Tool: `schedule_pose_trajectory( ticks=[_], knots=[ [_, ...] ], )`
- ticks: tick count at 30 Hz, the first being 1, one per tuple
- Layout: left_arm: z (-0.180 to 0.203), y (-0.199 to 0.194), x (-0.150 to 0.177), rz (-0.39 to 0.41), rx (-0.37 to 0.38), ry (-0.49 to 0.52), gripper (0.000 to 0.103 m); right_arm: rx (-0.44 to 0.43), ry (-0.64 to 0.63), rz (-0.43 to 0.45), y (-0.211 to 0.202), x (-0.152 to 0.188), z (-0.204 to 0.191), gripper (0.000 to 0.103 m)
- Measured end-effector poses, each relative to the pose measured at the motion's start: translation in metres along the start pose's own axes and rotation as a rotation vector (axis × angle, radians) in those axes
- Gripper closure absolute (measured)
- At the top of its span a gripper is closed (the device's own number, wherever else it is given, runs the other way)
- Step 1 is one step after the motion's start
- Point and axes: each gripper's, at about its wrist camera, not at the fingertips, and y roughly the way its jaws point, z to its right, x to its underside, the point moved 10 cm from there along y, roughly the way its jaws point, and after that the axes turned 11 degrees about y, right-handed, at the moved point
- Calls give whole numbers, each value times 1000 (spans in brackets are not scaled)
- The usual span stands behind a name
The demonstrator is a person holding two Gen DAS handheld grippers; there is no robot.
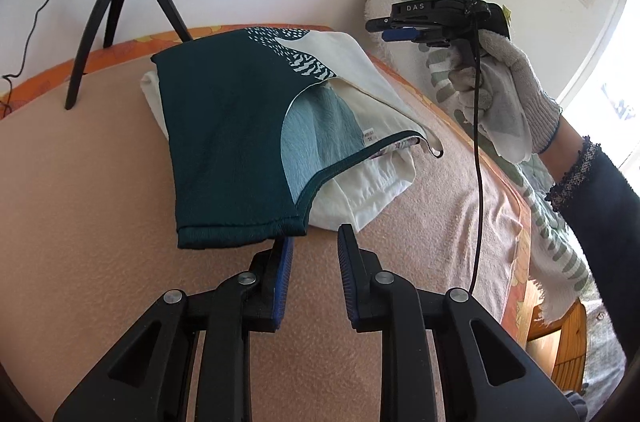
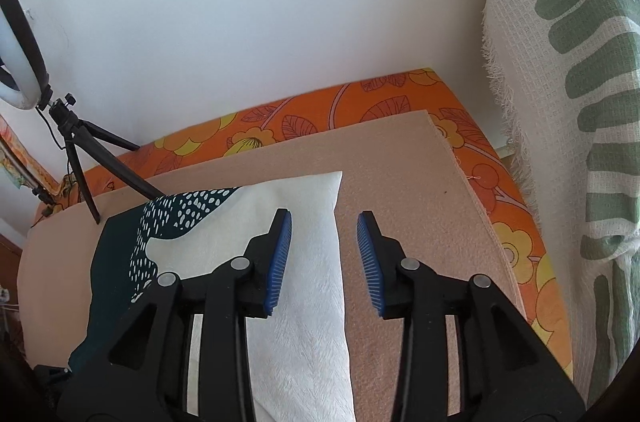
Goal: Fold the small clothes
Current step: 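Open the right tool and pull both tools back from the bundle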
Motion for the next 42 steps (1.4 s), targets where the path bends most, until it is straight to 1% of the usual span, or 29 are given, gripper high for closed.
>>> schedule_pose_trajectory(
  ticks=[1, 4, 8, 11, 14, 16, 19, 22, 24, 26, 28, 32, 34, 37, 38, 40, 42],
  knots=[
    [2, -8, 2, 7, 2, 2, 82, -15, -14, 17, -10, 4, -7, 67],
    [2, -29, 11, 20, 9, -10, 82, -122, -53, 22, -33, 24, -41, 67],
    [7, -45, 18, 36, -4, -13, 82, -224, -129, 3, -42, 59, -100, 67],
    [6, -53, 25, 33, -11, -20, 82, -213, -242, -2, -31, 91, -136, 67],
    [2, -65, 36, 32, -27, -33, 82, -210, -286, -78, -10, 127, -154, 67],
    [-3, -72, 42, 34, -37, -48, 82, -188, -313, -113, 0, 148, -156, 67],
    [-7, -85, 50, 38, -58, -59, 82, -166, -324, -138, 4, 170, -156, 67],
    [-9, -98, 56, 46, -76, -60, 82, -136, -340, -136, 0, 182, -157, 67],
    [-9, -106, 60, 53, -88, -60, 82, -124, -323, -146, -4, 188, -156, 67],
    [-8, -113, 63, 58, -98, -53, 76, -108, -298, -158, -9, 194, -153, 67],
    [-8, -123, 66, 73, -116, -45, 53, -90, -283, -148, -18, 197, -151, 67],
    [-4, -148, 68, 119, -161, -12, 43, -86, -241, -92, -51, 197, -156, 67],
    [-2, -158, 69, 134, -177, -1, 32, -69, -227, -59, -68, 196, -159, 67],
    [2, -174, 71, 166, -196, 9, 28, -40, -214, -14, -92, 200, -162, 66],
    [3, -179, 72, 172, -199, 10, 27, -29, -209, 2, -99, 201, -164, 63],
    [4, -187, 75, 187, -205, 11, 25, -22, -195, 32, -115, 205, -166, 51],
    [5, -194, 79, 196, -211, 18, 25, -12, -189, 53, -127, 209, -172, 50]
  ],
)
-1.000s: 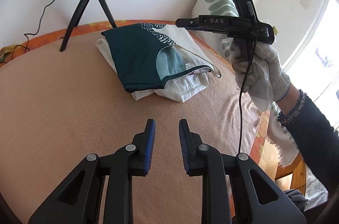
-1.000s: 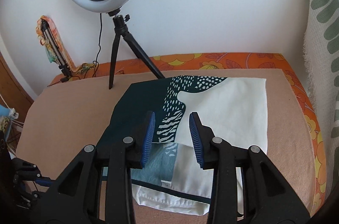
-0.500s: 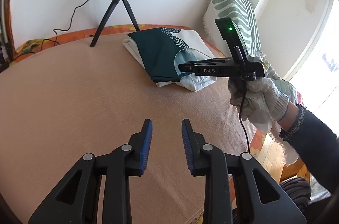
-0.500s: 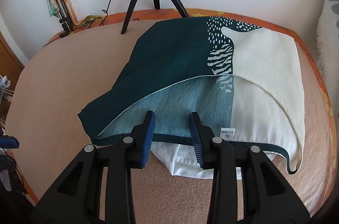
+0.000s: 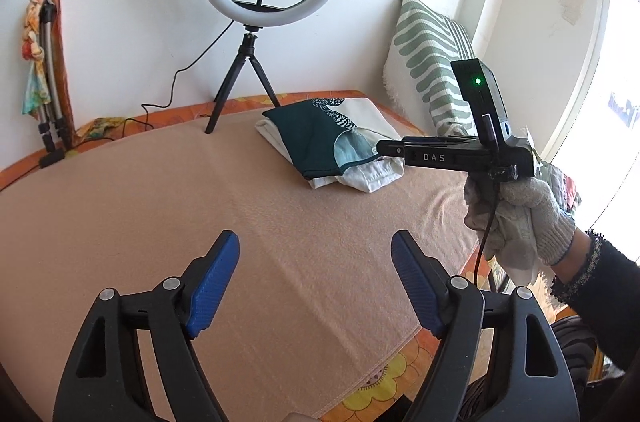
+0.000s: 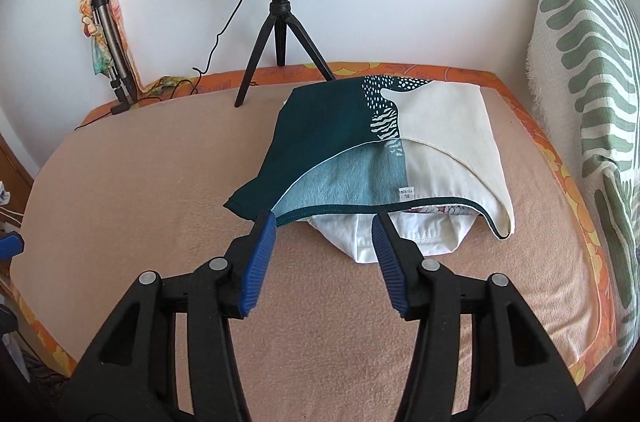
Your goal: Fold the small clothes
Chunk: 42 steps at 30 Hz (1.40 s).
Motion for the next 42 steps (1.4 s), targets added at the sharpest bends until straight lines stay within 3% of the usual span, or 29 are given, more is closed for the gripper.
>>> schedule_pose_trajectory(
  ticks=[2, 4, 8, 13, 17, 22, 31, 42],
  knots=[
    [-1, -7, 2, 8, -4, 5, 25, 20, 1, 27, -13, 2, -4, 49],
    [-2, -14, 3, 21, -9, 7, 25, 32, 22, 49, -25, 5, -7, 37],
    [-7, -23, 4, 37, -42, 6, 24, 61, 56, 90, -45, 10, -11, 32],
    [-11, -28, 2, 50, -80, 19, 21, 76, 109, 152, -61, 13, -13, 18],
    [-16, -32, 3, 55, -130, 37, 18, 113, 113, 200, -65, 14, -11, 17],
    [-27, -36, 5, 76, -204, 48, 1, 99, 164, 223, -68, 9, -6, 17],
    [-42, -35, 16, 52, -260, 21, 1, 144, 171, 285, -73, -1, -2, 16],
    [-41, -41, 13, 70, -257, 13, 1, 125, 178, 321, -80, -6, -6, 16]
  ],
)
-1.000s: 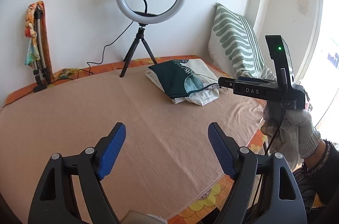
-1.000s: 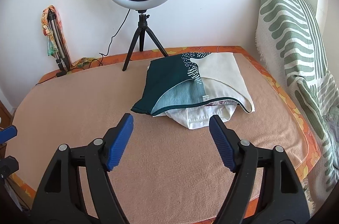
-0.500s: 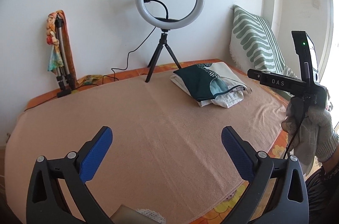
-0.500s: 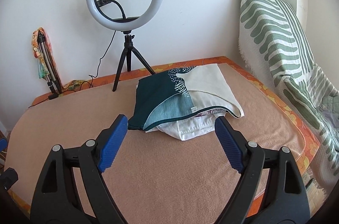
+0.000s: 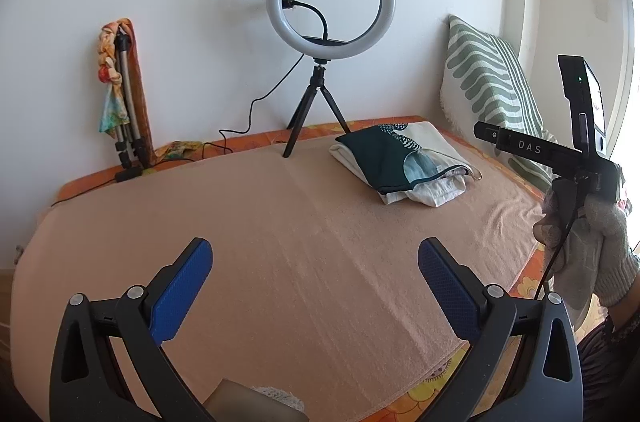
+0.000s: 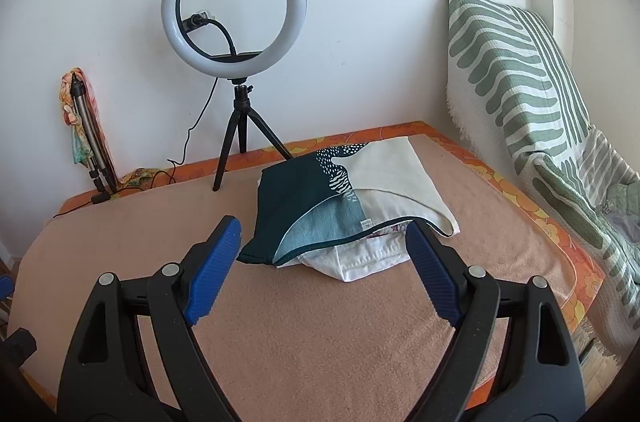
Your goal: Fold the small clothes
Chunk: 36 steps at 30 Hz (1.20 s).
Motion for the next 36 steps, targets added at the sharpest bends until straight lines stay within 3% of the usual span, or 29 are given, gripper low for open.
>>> schedule_pose_trajectory(
  ticks=[36],
  knots=[
    [-2, -10, -6, 29, -10, 7, 1, 3, 7, -3, 3, 1, 2, 16]
  ],
)
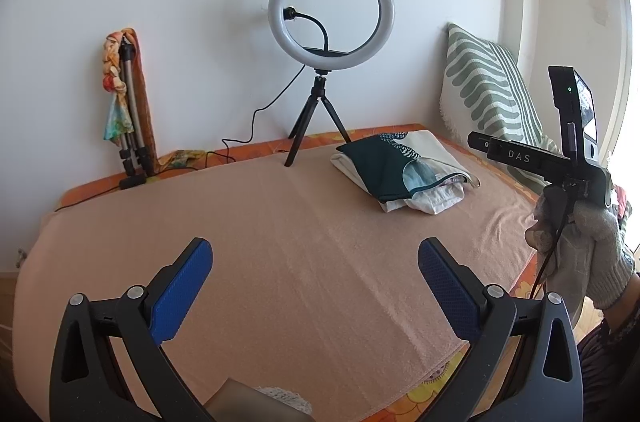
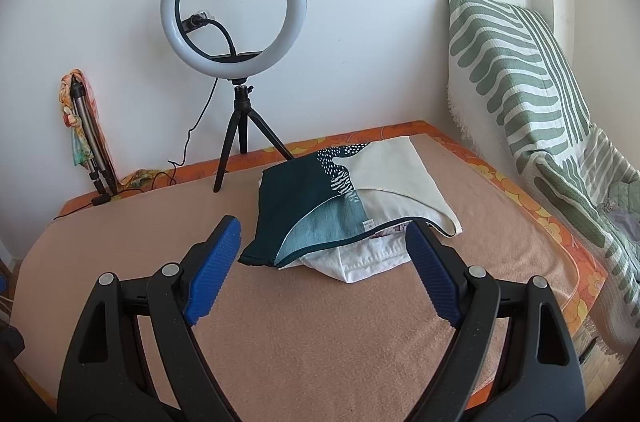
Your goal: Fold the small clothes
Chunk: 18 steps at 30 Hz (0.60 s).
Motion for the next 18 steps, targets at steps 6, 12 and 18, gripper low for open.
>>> schedule_pose_trajectory(
  ticks=[6, 12, 18],
  knots=[
    [1, -2, -1, 7, 0, 6, 1, 0, 1, 1, 0, 0, 0, 16],
    [2, -3, -1, 8, 0, 8, 1, 0, 2, -1, -1, 0, 0, 16],
    [2, -4, -1, 18, -2, 10, 1, 0, 2, -1, -1, 0, 0, 16]
  ],
)
